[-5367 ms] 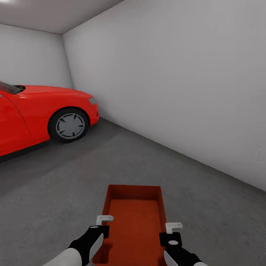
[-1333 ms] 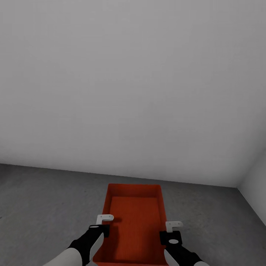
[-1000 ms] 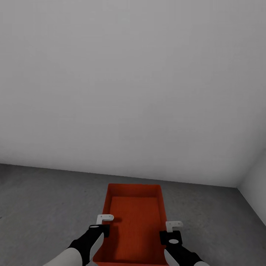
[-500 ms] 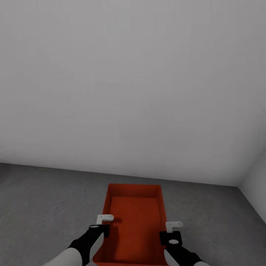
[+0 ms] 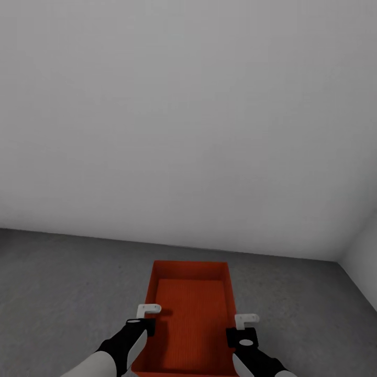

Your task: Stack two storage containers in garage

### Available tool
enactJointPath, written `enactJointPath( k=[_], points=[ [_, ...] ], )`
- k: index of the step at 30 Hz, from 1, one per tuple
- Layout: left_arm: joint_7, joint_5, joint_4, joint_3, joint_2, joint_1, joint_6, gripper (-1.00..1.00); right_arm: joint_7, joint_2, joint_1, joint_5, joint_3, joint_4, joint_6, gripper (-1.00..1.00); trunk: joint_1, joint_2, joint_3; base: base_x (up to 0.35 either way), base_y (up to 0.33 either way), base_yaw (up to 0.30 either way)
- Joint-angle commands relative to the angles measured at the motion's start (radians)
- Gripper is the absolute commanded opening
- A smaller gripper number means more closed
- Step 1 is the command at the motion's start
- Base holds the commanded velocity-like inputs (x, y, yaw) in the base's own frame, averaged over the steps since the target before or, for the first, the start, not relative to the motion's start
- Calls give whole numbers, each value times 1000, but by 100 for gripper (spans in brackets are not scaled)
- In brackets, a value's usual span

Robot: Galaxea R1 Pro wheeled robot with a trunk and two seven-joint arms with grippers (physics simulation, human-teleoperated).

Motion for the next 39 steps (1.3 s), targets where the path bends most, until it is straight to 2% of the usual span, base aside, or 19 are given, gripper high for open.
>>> enactJointPath(
  k=[1, 39],
  points=[
    [18, -27, -6, -2, 2, -1, 9, -100, -10, -2, -1, -15, -6, 18, -1, -100, 4, -8, -5, 0, 0, 0],
    [21, -27, -6, -2, 2, -1, 4, -100, -10, -2, -1, -15, -5, 18, -1, -100, 149, -274, -186, 0, 0, 0]
  ],
)
